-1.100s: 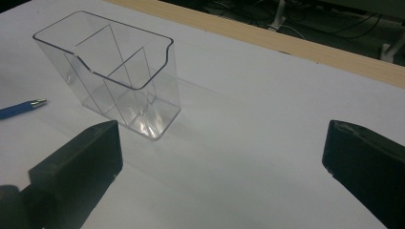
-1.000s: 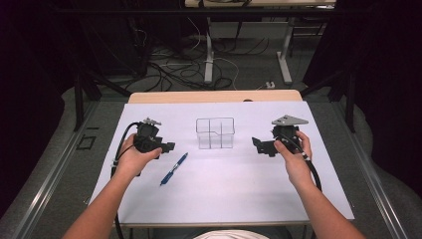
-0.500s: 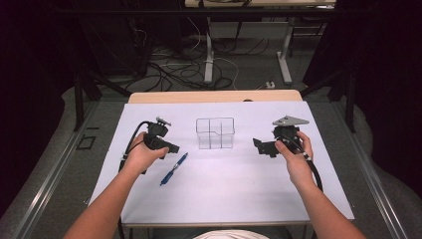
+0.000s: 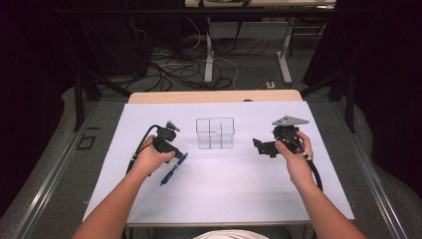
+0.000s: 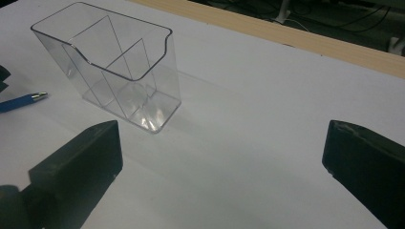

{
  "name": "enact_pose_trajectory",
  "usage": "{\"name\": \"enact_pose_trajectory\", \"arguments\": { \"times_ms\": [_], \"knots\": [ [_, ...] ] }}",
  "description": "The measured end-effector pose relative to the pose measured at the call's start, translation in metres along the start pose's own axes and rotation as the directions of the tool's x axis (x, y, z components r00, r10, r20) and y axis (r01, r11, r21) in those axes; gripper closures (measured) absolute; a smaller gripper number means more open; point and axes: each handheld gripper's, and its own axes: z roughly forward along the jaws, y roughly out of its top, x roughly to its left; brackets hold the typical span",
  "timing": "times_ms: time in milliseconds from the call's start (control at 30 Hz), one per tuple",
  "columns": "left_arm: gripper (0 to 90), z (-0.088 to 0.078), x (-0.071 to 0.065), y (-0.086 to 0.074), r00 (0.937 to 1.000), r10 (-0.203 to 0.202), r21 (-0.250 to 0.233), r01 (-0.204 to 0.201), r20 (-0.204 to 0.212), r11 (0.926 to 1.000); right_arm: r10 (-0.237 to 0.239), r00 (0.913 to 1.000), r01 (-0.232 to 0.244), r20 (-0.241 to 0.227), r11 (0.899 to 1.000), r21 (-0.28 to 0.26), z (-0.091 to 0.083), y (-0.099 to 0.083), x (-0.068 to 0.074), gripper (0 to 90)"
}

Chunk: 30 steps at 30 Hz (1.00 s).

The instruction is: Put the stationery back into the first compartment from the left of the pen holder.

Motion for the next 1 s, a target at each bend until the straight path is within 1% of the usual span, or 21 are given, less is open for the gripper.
{"name": "enact_pose_trajectory", "arguments": {
  "times_ms": [33, 67, 200, 300, 333, 400, 467, 533, 567, 600, 667, 767, 800, 867, 1000],
  "knots": [
    [65.6, 0.001, -0.001, 0.001, 1.0000, -0.001, 0.000, 0.001, 0.000, 1.0000, 0.001, 1.0000, -0.001, -0.002, 1.000, 0.000, 0.000, 0.000, 0.000, 0.0],
    [66.5, 0.002, -0.001, 0.001, 1.0000, -0.001, 0.010, 0.001, -0.003, 0.9999, 0.006, 1.0000, -0.006, -0.006, 1.000, -0.002, 0.000, 0.000, 0.000, 0.0],
    [67.7, 0.008, -0.002, 0.003, 0.9999, -0.015, 0.026, 0.015, -0.005, 0.9995, 0.011, 0.9999, -0.011, -0.010, 1.000, -0.003, 0.000, 0.000, -0.002, 0.0],
    [69.2, 0.012, -0.003, 0.005, 0.9999, -0.012, 0.048, 0.012, -0.003, 0.9988, 0.017, 0.9998, -0.017, -0.010, 1.000, 0.001, 0.000, -0.001, -0.004, 0.0],
    [69.8, 0.013, -0.004, 0.005, 0.9998, -0.018, 0.056, 0.018, -0.002, 0.9983, 0.018, 0.9998, -0.018, -0.009, 1.000, 0.002, 0.000, -0.001, -0.005, 0.0],
    [70.4, 0.015, -0.005, 0.006, 0.9999, -0.012, 0.071, 0.013, -0.005, 0.9974, 0.022, 0.9997, -0.021, -0.012, 1.000, 0.002, 0.000, -0.002, -0.006, 0.0],
    [70.9, 0.016, -0.006, 0.006, 0.9998, -0.022, 0.075, 0.022, -0.004, 0.9969, 0.021, 0.9997, -0.021, -0.010, 1.000, 0.004, -0.001, -0.003, -0.005, 0.0],
    [71.1, 0.016, -0.007, 0.006, 0.9999, -0.013, 0.085, 0.014, -0.006, 0.9963, 0.016, 0.9998, -0.016, -0.012, 1.000, 0.003, -0.002, -0.004, -0.006, 0.0],
    [71.6, 0.017, -0.008, 0.005, 0.9998, -0.016, 0.085, 0.017, -0.007, 0.9963, 0.016, 0.9998, -0.016, -0.010, 1.000, 0.003, -0.002, -0.004, -0.006, 0.0],
    [71.8, 0.017, -0.009, 0.004, 0.9996, -0.028, 0.081, 0.028, 0.001, 0.9963, 0.019, 0.9998, -0.019, -0.010, 1.000, 0.002, -0.002, -0.004, -0.006, 0.0],
    [72.1, 0.017, -0.009, 0.003, 0.9998, -0.020, 0.080, 0.021, -0.006, 0.9965, 0.023, 0.9997, -0.023, -0.011, 1.000, -0.001, -0.003, -0.004, -0.006, 0.0],
    [73.8, 0.018, -0.009, 0.002, 0.9994, -0.033, 0.079, 0.033, -0.005, 0.9963, 0.025, 0.9996, -0.025, -0.010, 1.000, 0.001, -0.003, -0.004, -0.007, 0.0],
    [75.0, 0.017, -0.009, 0.002, 0.9996, -0.027, 0.084, 0.028, -0.009, 0.9961, 0.026, 0.9996, -0.026, -0.011, 1.000, 0.000, -0.002, -0.004, -0.006, 0.0],
    [76.0, 0.017, -0.009, 0.001, 0.9995, -0.028, 0.092, 0.029, -0.012, 0.9953, 0.022, 0.9997, -0.022, -0.014, 1.000, 0.000, -0.002, -0.004, -0.005, 0.0],
    [77.1, 0.019, -0.010, -0.003, 0.9996, -0.005, 0.108, 0.008, -0.028, 0.9941, 0.016, 0.9998, -0.016, -0.012, 1.000, 0.003, -0.002, -0.004, -0.004, 0.0]
  ]
}}
